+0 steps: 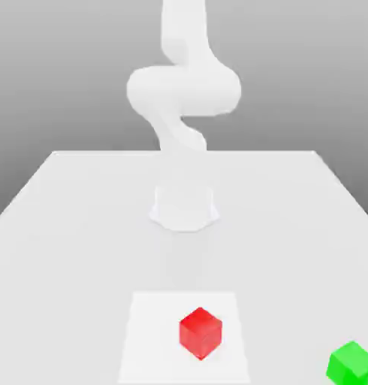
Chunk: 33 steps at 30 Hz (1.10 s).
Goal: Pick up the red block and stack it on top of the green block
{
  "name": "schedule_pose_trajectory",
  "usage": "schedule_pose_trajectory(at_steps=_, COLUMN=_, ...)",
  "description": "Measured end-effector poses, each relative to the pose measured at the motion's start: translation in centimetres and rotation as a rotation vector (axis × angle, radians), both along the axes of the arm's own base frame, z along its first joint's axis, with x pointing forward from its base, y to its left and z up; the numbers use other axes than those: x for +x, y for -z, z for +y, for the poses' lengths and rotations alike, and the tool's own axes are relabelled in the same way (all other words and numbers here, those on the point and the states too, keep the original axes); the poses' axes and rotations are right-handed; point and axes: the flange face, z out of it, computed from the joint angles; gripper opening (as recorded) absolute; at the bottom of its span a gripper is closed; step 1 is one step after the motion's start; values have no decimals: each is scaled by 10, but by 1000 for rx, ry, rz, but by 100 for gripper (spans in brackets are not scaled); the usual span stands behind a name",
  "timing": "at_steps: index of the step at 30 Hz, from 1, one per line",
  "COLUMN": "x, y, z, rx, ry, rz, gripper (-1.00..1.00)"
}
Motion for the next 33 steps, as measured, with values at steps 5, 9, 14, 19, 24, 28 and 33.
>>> schedule_pose_trajectory(at_steps=5, x=54, y=102, z=6, rx=-83, ry=-141, rz=163, gripper=0)
schedule_pose_trajectory(at_steps=9, x=78, y=186, z=12, rx=-140, ry=-258, rz=287, gripper=0)
schedule_pose_trajectory(at_steps=14, x=85, y=293, z=20, rx=-199, ry=-413, rz=439, gripper=0)
schedule_pose_trajectory(at_steps=19, x=67, y=395, z=26, rx=-247, ry=-579, rz=588, gripper=0)
schedule_pose_trajectory(at_steps=24, x=48, y=474, z=26, rx=-269, ry=-679, rz=679, gripper=0)
schedule_pose_trajectory(at_steps=28, x=45, y=517, z=26, rx=-269, ry=-684, rz=682, gripper=-100)
schedule_pose_trajectory(at_steps=33, x=45, y=517, z=26, rx=-269, ry=-684, rz=684, gripper=-100)
